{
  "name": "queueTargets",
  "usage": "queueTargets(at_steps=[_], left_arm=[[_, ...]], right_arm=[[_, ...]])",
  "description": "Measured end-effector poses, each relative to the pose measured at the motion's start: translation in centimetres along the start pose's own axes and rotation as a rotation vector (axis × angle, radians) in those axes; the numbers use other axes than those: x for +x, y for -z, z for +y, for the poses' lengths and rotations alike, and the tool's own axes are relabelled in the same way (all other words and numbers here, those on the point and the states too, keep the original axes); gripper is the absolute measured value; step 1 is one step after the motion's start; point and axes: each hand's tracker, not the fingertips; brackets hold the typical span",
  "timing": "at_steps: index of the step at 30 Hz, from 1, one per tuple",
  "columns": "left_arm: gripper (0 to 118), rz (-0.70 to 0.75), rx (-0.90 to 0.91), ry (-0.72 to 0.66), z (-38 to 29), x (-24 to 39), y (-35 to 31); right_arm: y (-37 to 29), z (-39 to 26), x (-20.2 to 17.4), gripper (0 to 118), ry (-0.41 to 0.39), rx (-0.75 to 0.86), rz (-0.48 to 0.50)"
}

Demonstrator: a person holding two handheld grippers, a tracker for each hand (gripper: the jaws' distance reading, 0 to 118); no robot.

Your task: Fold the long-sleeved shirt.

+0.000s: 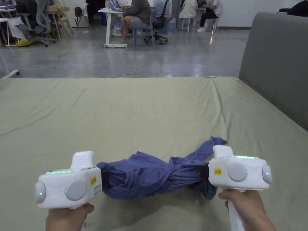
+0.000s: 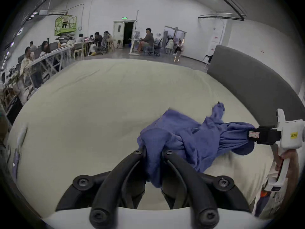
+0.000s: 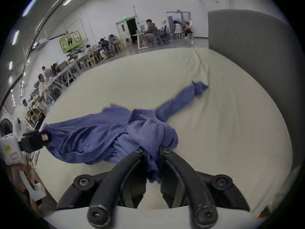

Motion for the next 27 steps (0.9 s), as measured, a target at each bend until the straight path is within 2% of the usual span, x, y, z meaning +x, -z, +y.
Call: queueTargets(at_steps=[4, 6, 10, 11, 12, 13, 14, 15, 17, 18, 20, 21, 22, 23, 24, 25, 26, 27], left_arm=[[8, 0.039, -0.095, 0.023, -7.8, 0.4, -3.9], [8, 0.063, -0.138, -0.009, -10.7, 0.4, -5.5], [8, 0.027, -0.141, -0.048, -13.4, -0.1, -6.6], [9, 0.021, -0.138, -0.042, -13.5, -0.1, -6.5], [14, 0.009, -0.131, -0.048, -13.5, -0.2, -6.6], [35, 0.007, -0.103, -0.067, -13.4, -0.1, -6.8], [72, 0.005, -0.059, -0.065, -13.1, 0.1, -7.3], [114, 0.013, -0.009, -0.055, -12.9, 0.4, -8.1], [118, -0.014, 0.047, -0.022, -12.3, 0.9, -9.6], [118, -0.066, 0.137, -0.032, -12.0, 1.0, -10.8], [118, -0.038, 0.095, -0.006, -11.2, 1.5, -11.0], [118, -0.038, 0.089, 0.0, -10.8, 2.1, -11.6], [118, -0.033, 0.075, 0.007, -10.6, 2.7, -12.2], [106, -0.03, 0.073, 0.007, -10.6, 3.0, -12.5], [41, -0.048, 0.085, 0.013, -10.7, 3.2, -12.7], [0, -0.049, 0.091, 0.013, -10.8, 3.5, -12.5], [0, -0.065, 0.133, 0.042, -10.6, 4.2, -12.9], [0, -0.052, 0.087, 0.023, -10.5, 4.2, -12.9]], right_arm=[[-1.8, -7.6, 0.7, 9, 0.007, -0.072, -0.012], [-2.8, -10.4, 0.9, 9, -0.015, -0.1, -0.026], [-3.9, -13.0, 1.5, 9, -0.032, -0.117, -0.038], [-3.6, -13.0, 1.8, 12, -0.029, -0.115, -0.038], [-3.6, -12.9, 2.0, 31, -0.015, -0.102, -0.031], [-3.9, -12.8, 2.1, 58, -0.002, -0.062, -0.007], [-4.7, -12.7, 2.3, 90, 0.013, -0.006, 0.02], [-6.0, -12.4, 2.2, 112, 0.035, 0.035, 0.037], [-8.6, -11.8, 2.2, 113, 0.029, 0.086, 0.026], [-9.7, -11.5, 2.2, 113, 0.032, 0.106, 0.019], [-11.4, -11.2, 1.9, 113, 0.036, 0.126, -0.015], [-12.0, -11.1, 1.8, 111, 0.034, 0.118, -0.038], [-12.4, -11.1, 1.7, 98, 0.03, 0.116, -0.057], [-12.7, -11.4, 1.7, 63, 0.028, 0.128, -0.067], [-12.4, -11.5, 1.5, 0, 0.031, 0.118, -0.088], [-12.8, -11.5, 1.7, 0, 0.008, 0.122, -0.129], [-12.9, -11.6, 1.9, 0, 0.029, 0.097, -0.095], [-12.6, -11.7, 2.0, 0, 0.022, 0.061, -0.053]])
